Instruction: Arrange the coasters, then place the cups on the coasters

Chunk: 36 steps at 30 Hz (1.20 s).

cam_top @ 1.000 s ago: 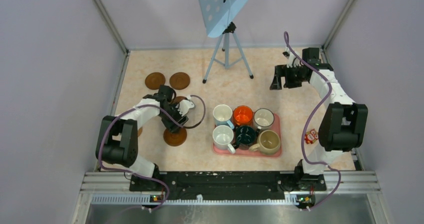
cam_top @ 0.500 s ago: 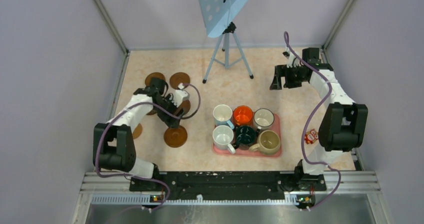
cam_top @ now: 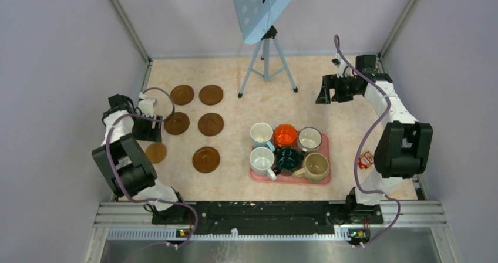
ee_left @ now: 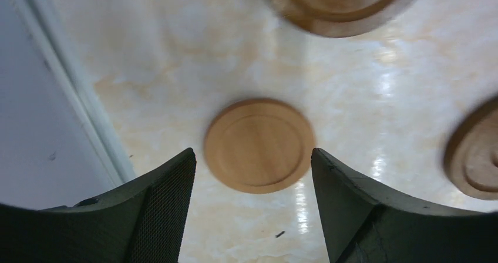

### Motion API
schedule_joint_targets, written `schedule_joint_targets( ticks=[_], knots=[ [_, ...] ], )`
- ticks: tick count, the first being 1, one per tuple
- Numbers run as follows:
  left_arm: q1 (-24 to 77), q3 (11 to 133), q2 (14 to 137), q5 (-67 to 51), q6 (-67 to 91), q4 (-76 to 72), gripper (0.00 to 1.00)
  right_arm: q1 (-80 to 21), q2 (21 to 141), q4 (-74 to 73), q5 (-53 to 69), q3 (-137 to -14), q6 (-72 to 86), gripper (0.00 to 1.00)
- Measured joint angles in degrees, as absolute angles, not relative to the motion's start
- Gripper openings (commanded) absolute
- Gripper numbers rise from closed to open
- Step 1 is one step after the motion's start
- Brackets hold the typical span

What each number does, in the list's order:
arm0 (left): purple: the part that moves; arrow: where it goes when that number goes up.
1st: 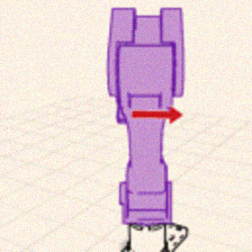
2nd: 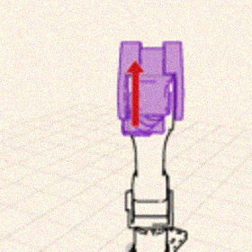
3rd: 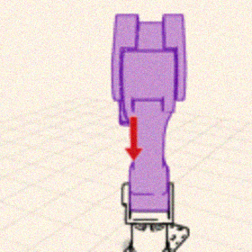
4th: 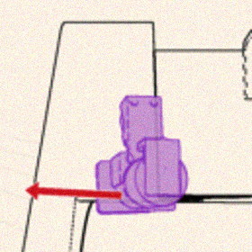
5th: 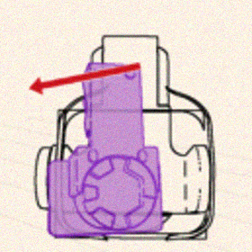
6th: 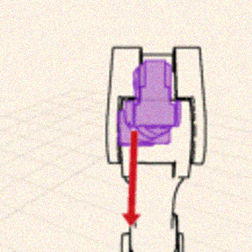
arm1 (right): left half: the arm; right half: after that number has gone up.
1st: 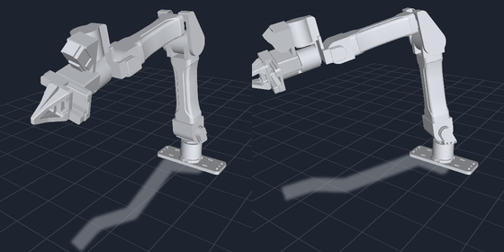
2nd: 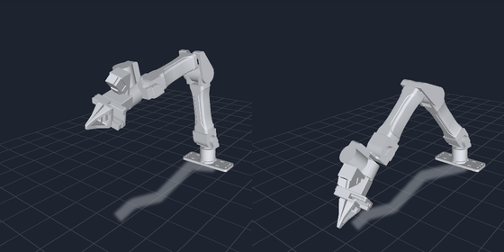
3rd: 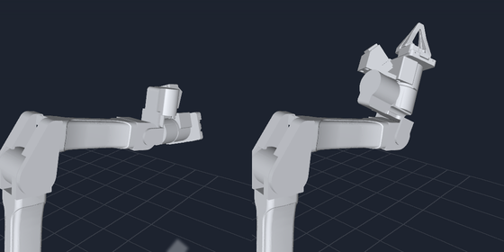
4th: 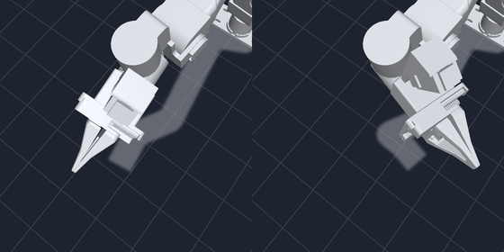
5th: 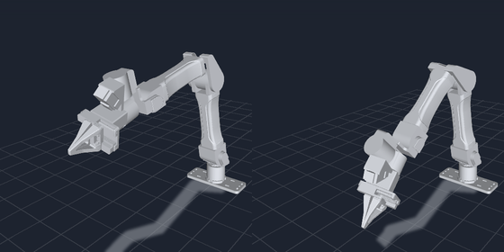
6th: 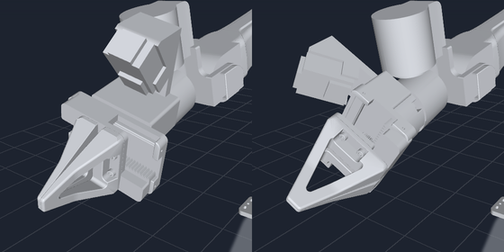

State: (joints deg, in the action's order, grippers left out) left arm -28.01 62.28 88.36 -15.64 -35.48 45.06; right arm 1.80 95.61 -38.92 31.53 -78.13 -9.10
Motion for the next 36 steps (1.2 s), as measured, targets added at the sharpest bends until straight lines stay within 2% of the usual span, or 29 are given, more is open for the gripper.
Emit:
schedule_joint_targets(
  ticks=[7,22,30,36],
  knots=[
    [-35.1,62.0,91.7,-12.3,-36.2,40.2,0.69,1.8,94.1,-39.1,31.6,-78.1,-9.0,0.82],
    [-35.5,58.6,96.1,-16.1,-44.4,38.2,0.54,1.8,94.0,-41.1,31.1,-79.6,-9.9,0.82],
    [-35.7,54.8,93.4,-21.5,-47.8,39.2,0.45,1.8,93.8,-42.4,31.1,-79.6,-11.2,0.82],
    [-35.5,51.0,90.5,-24.7,-48.2,40.2,0.43,1.8,93.5,-42.7,31.1,-79.5,-11.5,0.82]
  ],
)
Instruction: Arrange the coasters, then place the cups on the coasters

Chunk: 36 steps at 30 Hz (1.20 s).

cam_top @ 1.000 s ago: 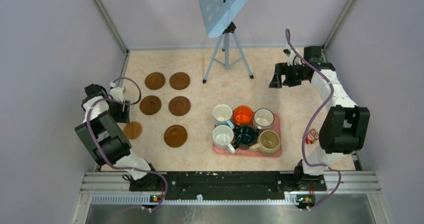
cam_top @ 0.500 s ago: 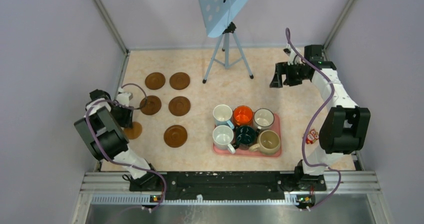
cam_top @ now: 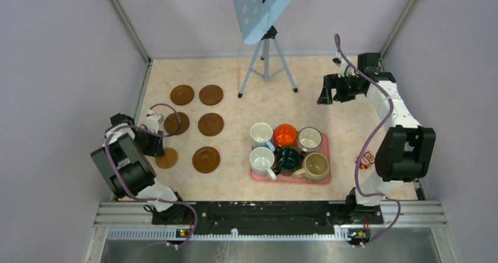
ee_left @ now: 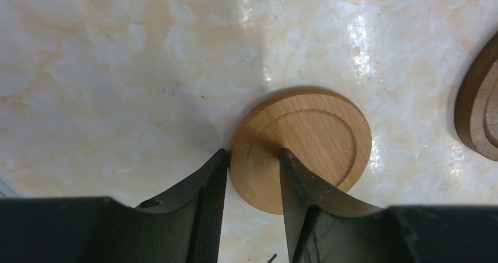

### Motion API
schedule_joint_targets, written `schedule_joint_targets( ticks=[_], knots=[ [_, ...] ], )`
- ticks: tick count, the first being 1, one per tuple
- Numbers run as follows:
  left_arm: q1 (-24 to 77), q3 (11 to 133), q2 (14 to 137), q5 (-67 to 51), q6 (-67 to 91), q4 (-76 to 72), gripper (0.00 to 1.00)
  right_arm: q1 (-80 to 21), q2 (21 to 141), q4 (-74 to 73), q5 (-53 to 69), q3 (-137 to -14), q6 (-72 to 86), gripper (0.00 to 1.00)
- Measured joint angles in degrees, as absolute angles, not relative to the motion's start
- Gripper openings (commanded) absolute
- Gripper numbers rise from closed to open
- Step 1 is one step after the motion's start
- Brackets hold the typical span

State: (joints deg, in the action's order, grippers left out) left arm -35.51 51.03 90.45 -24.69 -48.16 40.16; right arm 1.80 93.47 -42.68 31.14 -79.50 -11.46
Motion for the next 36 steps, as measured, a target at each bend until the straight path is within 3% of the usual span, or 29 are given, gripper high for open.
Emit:
schedule_joint_targets(
  ticks=[19,28,36],
  knots=[
    [-33.1,46.4,86.0,-26.0,-49.6,42.6,0.46,1.8,92.9,-41.1,31.5,-77.6,-10.7,0.82],
    [-32.4,49.3,85.9,-26.3,-49.0,48.3,0.77,1.8,92.9,-41.1,31.6,-77.6,-10.4,0.82],
    [-25.2,63.8,82.3,-30.3,-48.1,53.2,0.8,1.8,92.9,-41.2,31.8,-77.7,-10.6,0.82]
  ],
)
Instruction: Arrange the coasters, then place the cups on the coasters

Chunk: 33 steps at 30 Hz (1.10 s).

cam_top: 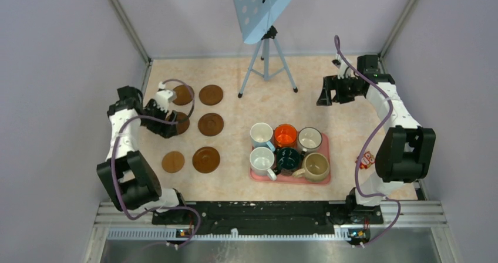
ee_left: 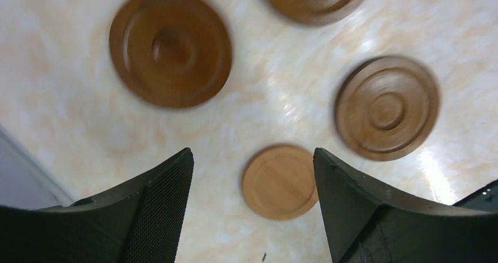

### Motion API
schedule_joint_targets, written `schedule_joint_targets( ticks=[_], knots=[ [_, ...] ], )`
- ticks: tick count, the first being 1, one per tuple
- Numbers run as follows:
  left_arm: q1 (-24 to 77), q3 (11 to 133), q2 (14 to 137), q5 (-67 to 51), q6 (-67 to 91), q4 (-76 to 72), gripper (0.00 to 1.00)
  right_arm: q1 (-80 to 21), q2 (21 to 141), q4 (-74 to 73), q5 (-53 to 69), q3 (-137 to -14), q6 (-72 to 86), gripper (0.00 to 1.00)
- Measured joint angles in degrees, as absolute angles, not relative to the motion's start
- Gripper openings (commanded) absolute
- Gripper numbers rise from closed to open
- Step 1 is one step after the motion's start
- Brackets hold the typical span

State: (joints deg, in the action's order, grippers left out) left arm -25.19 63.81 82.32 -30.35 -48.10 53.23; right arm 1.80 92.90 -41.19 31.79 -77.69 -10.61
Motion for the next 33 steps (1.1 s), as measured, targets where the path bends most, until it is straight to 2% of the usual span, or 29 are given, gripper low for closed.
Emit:
schedule_joint_targets(
  ticks=[5,10,14,19,26,33],
  knots=[
    [-12.4,65.4,78.0,-34.7,-46.3,53.2,0.78,1.8,92.8,-42.5,31.5,-77.7,-13.0,0.77],
    [-0.3,59.2,75.2,-36.8,-42.1,50.0,0.71,1.8,90.5,-45.9,29.1,-75.6,-17.7,0.57],
    [8.3,51.7,75.5,-37.9,-35.4,45.5,0.65,1.8,86.5,-46.9,26.8,-69.4,-18.9,0.5],
    [13.8,52.5,81.3,-39.2,-25.4,37.6,0.63,1.8,87.1,-47.7,25.0,-65.2,-18.4,0.46],
    [17.2,59.2,97.7,-42.4,-7.6,26.0,0.6,1.8,93.2,-47.6,24.4,-65.1,-16.2,0.41],
    [21.0,54.1,100.4,-45.1,4.8,17.4,0.61,1.8,96.9,-48.7,27.1,-64.1,-14.6,0.38]
  ],
)
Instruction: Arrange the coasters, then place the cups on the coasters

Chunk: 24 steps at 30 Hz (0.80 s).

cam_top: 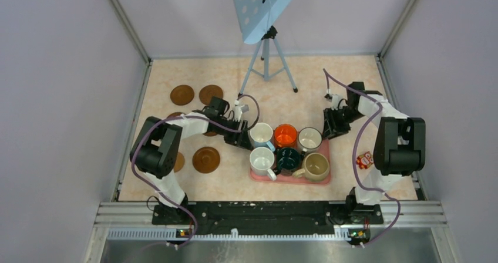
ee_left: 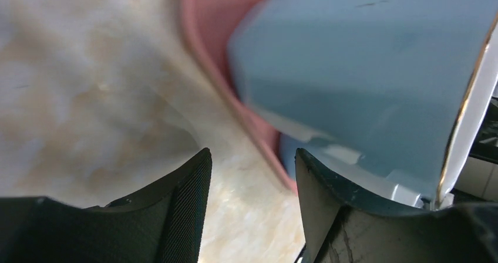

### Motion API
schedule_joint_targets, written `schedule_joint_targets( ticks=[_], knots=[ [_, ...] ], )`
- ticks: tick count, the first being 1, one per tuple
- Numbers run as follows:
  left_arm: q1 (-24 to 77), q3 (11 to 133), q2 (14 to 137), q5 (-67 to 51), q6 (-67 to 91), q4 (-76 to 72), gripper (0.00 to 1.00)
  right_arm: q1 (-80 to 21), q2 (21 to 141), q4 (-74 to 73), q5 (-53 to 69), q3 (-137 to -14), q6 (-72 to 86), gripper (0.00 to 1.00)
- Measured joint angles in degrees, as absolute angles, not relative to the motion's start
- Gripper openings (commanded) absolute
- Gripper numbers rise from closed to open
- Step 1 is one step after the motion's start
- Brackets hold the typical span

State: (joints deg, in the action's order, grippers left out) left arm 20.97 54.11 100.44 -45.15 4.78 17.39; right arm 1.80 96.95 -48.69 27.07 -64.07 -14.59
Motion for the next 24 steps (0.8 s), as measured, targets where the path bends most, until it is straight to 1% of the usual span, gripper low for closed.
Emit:
schedule_joint_targets(
  ticks=[4,13,17,20,22,24],
  knots=[
    [23.7,52.6,100.6,-45.8,8.0,14.5,0.59,1.8,98.4,-49.0,28.3,-63.1,-13.3,0.36],
    [23.7,52.0,102.9,-48.2,11.3,10.7,0.57,1.7,100.9,-49.0,28.4,-61.5,-11.7,0.33],
    [23.7,52.1,103.9,-49.0,12.0,9.6,0.51,1.7,100.9,-48.6,28.1,-60.6,-11.4,0.28],
    [23.7,52.6,105.1,-49.4,12.2,9.3,0.42,1.7,101.1,-48.3,28.0,-60.0,-11.0,0.22],
    [23.7,53.2,106.0,-49.6,12.3,9.1,0.37,1.7,101.6,-48.3,27.9,-60.0,-10.7,0.21],
    [23.7,53.7,106.7,-49.6,12.4,9.2,0.36,1.7,101.9,-48.4,27.9,-60.0,-10.3,0.24]
  ],
)
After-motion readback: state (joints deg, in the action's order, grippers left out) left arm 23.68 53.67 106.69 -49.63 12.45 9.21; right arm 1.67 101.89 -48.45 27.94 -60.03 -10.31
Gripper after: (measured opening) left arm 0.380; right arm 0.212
